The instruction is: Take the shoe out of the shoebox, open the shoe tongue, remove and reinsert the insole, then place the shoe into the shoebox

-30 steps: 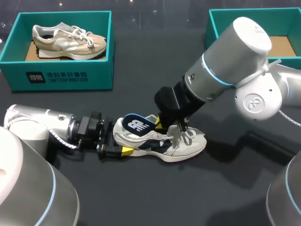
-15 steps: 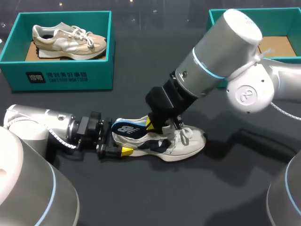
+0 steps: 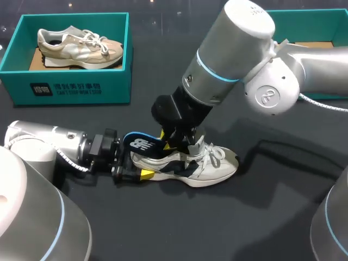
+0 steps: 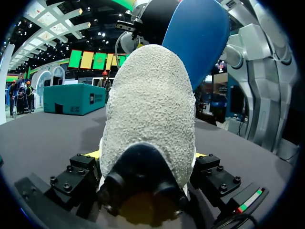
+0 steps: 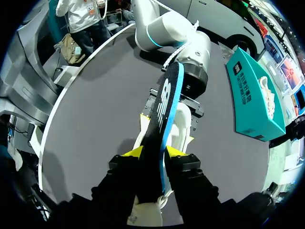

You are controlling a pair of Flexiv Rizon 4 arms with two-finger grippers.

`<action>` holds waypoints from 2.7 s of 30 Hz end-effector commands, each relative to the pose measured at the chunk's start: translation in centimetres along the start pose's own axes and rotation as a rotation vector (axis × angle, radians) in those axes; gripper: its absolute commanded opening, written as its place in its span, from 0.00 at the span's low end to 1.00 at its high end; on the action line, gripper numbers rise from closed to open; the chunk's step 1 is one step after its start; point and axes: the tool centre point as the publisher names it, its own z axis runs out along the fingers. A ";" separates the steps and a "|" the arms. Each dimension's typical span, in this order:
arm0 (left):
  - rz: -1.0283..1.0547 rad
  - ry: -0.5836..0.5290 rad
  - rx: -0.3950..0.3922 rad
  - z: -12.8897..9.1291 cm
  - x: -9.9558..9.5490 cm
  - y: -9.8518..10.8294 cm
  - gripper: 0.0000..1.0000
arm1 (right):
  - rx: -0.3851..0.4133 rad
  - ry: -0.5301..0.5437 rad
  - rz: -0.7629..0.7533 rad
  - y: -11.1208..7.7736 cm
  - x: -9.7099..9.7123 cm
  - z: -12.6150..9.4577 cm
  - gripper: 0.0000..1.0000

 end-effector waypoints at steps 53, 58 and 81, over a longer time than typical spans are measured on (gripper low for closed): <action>0.000 -0.001 0.000 0.1 0.0 0.1 0.00 | -0.277 0.268 0.413 1.8 -0.9 2.8 0.47; 0.000 -0.001 0.000 0.1 0.0 0.1 0.00 | -0.284 0.266 0.431 2.1 -0.5 3.1 0.36; 0.000 -0.001 0.000 0.1 0.0 0.1 0.00 | -0.264 0.179 0.316 7.0 -0.2 0.9 0.00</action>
